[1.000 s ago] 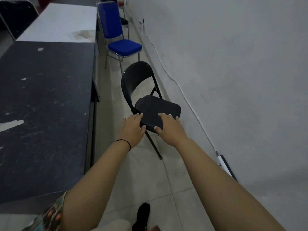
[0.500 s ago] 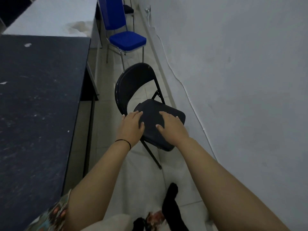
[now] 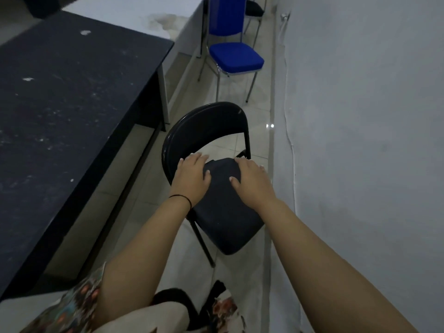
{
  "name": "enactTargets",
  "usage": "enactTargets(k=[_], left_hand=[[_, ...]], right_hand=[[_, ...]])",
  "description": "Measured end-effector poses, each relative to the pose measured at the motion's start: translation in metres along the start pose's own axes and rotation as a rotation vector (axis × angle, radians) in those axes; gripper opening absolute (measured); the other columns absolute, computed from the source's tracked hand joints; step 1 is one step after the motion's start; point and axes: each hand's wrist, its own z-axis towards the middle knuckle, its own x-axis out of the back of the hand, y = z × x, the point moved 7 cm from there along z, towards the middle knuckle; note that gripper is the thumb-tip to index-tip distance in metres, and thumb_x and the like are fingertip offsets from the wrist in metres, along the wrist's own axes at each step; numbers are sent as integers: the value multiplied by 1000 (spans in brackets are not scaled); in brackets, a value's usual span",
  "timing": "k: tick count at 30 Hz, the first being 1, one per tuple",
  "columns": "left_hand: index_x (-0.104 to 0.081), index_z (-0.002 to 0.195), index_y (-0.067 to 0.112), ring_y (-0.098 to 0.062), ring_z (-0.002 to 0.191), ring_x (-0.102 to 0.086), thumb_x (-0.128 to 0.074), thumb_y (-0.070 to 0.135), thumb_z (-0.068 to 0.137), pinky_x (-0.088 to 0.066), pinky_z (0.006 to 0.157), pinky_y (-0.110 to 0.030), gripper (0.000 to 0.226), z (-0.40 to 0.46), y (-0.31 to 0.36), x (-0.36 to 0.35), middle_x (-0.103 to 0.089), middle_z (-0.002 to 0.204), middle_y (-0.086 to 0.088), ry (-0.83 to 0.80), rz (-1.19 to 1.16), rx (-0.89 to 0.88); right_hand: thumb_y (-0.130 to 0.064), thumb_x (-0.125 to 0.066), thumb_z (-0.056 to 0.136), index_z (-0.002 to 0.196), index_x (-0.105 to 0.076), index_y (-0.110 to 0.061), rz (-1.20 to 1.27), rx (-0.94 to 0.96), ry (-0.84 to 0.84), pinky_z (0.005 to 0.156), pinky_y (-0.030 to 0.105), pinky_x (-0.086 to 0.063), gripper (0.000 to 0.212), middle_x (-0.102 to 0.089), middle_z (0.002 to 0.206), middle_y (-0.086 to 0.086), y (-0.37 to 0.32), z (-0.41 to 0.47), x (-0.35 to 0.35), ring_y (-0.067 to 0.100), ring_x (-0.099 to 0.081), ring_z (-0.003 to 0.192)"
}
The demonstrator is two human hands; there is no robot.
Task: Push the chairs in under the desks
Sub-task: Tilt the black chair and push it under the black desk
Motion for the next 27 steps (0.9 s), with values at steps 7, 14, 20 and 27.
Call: enactTargets(k=[7,14,20,27], left_hand=[[-38,140,12,-21,140,-24,-47,16,93,-8,116,-38,48,46,4,-20,-35,147,-9,63,92,39],[-38,141,13,-23,141,-21,-47,15,93,-8,117,-42,49,93,-17,-25,-33,149,-10,77,146,89],[-34,143,13,-25,143,-14,-48,15,92,-5,116,-41,53,123,-40,-41,-23,153,-12,39,212,174],[-23,147,13,-26,144,-4,-46,19,94,-4,117,-45,59,154,-61,-66,-8,156,-12,-3,305,348]], right_hand=[[-29,-48,97,144,-31,-14,-38,74,11,117,44,-18,52,-37,147,5,28,66,6,22,-31,137],[-28,-48,96,146,-30,-14,-32,114,18,118,43,-16,55,-33,151,7,43,125,4,22,-27,140],[-27,-46,98,149,-22,-16,-50,175,-38,119,43,-11,58,-20,157,8,49,178,-2,24,-13,146],[-26,-47,97,151,-18,-16,-117,332,-89,119,45,-7,61,-13,159,8,57,252,-10,26,-7,147]])
